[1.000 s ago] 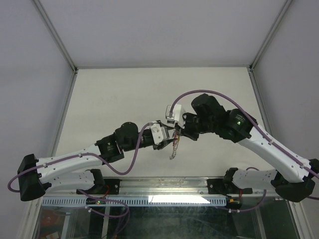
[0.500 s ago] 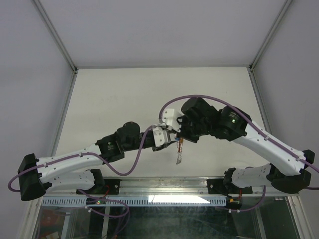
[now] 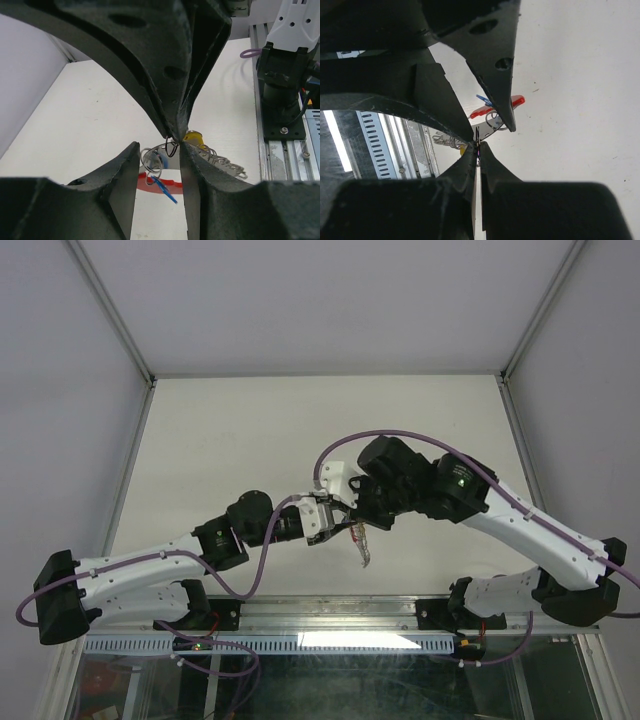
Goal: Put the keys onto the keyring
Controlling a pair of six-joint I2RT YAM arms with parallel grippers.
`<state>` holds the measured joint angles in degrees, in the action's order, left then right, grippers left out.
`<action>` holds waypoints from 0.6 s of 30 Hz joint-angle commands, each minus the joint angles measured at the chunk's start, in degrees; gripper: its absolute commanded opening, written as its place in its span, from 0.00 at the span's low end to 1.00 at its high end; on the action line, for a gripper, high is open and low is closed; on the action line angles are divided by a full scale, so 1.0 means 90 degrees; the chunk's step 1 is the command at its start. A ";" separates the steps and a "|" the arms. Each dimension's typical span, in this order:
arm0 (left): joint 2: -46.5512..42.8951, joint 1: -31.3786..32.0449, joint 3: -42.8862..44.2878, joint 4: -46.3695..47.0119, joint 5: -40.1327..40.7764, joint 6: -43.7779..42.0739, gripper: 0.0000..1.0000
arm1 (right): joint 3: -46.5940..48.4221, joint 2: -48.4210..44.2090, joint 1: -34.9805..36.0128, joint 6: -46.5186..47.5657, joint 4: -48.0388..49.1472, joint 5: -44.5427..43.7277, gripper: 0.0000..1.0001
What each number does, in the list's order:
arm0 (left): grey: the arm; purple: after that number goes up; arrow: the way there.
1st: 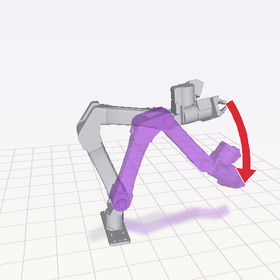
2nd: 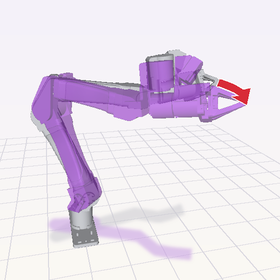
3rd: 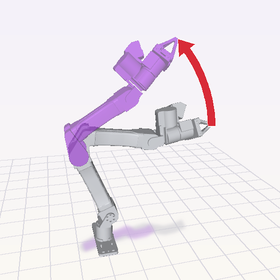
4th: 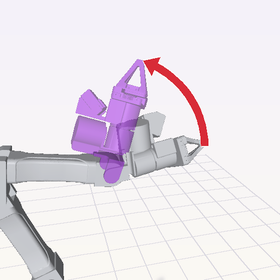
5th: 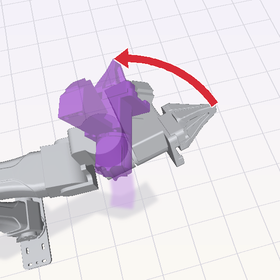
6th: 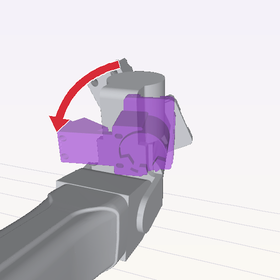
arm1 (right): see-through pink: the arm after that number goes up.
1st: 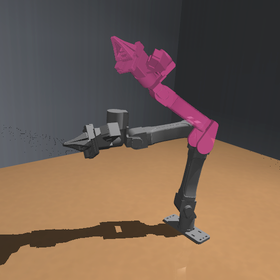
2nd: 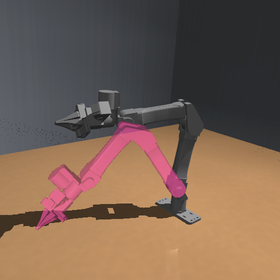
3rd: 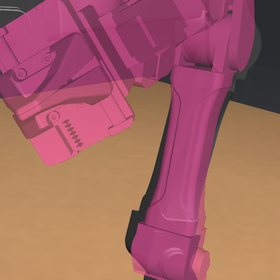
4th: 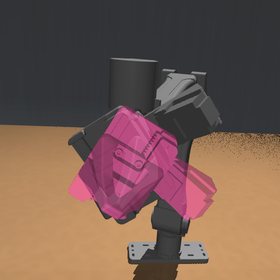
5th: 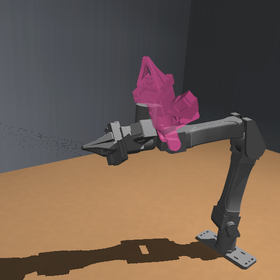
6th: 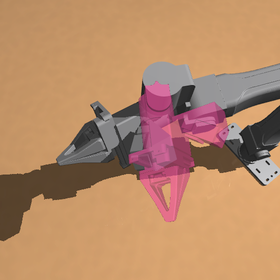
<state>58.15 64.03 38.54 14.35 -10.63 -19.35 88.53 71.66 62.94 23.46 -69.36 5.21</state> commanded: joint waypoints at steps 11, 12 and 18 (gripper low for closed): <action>-0.0245 0.0048 -0.0261 0.0574 0.0023 -0.0143 0.27 | 0.0516 0.0059 -0.0441 -0.0360 0.0169 0.0880 0.00; -0.0251 0.0053 -0.0274 0.0594 0.0033 -0.0144 0.27 | 0.0532 0.0065 -0.0512 -0.0356 0.0162 0.0969 0.00; -0.0296 0.0082 -0.0335 0.0740 0.0009 -0.0146 0.29 | 0.0524 0.0085 -0.0655 -0.0296 0.0149 0.1251 0.00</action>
<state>56.93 64.18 35.79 17.10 -10.55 -20.23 90.70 72.58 57.47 21.28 -70.15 12.93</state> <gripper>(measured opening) 0.291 0.012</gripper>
